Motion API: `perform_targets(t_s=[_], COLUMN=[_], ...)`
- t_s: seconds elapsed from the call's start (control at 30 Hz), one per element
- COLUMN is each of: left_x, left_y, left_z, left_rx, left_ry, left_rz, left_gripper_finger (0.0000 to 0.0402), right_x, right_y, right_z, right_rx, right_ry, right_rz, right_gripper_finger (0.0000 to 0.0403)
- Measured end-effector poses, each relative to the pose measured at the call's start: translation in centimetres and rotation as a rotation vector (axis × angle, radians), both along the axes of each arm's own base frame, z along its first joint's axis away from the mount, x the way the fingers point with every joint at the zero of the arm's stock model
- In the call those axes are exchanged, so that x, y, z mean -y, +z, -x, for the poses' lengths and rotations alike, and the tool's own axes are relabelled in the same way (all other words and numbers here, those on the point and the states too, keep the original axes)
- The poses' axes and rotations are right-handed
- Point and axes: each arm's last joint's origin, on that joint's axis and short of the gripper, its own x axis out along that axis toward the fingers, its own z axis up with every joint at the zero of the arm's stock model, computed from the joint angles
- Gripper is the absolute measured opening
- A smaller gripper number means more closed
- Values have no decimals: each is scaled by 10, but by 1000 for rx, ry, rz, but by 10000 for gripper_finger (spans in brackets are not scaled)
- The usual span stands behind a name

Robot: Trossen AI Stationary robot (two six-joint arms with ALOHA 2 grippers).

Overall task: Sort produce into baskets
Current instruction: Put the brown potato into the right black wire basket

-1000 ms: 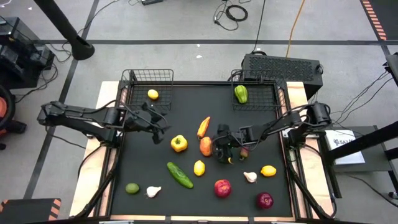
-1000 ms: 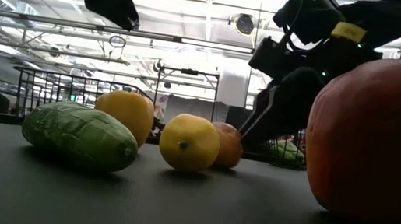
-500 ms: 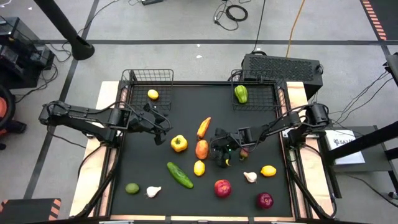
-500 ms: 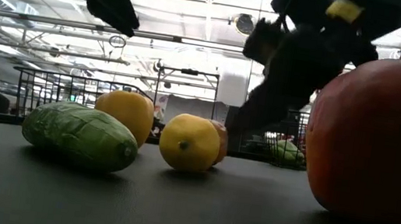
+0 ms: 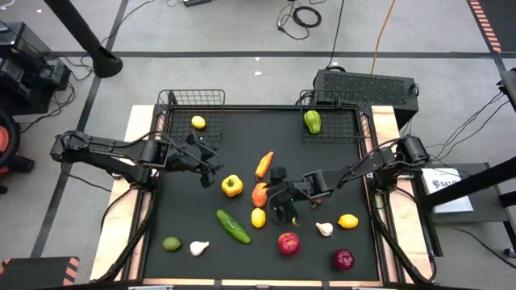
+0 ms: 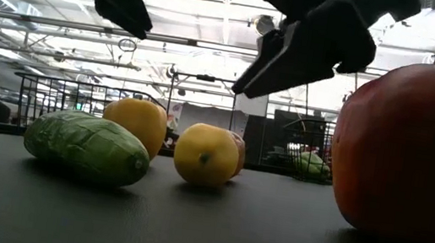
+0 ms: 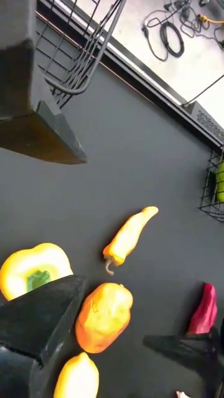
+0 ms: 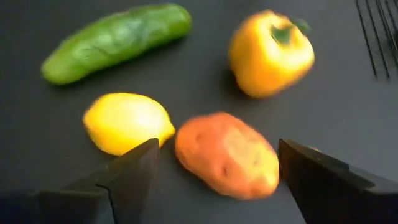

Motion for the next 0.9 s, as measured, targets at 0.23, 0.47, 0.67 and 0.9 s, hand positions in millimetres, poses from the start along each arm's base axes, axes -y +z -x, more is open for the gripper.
perform_targets(t_s=[0.23,0.47,0.67,0.9], left_x=[0,0,0,0], left_y=[0,0,-1,-1], left_z=[0,1,1,1], left_rx=[-1,-7,-20,-23], left_ry=[0,-1,-12,-18], left_rz=[0,-1,-13,-8], left_gripper_finger=[310,310,310,310], right_x=[30,35,35,36], right_y=[4,-21,-33,-46], right_z=[-10,-29,-46,-61], right_rx=[-45,-141,-223,-298], right_ry=[167,311,372,381], right_rz=[104,152,191,191], right_gripper_finger=[318,318,318,318])
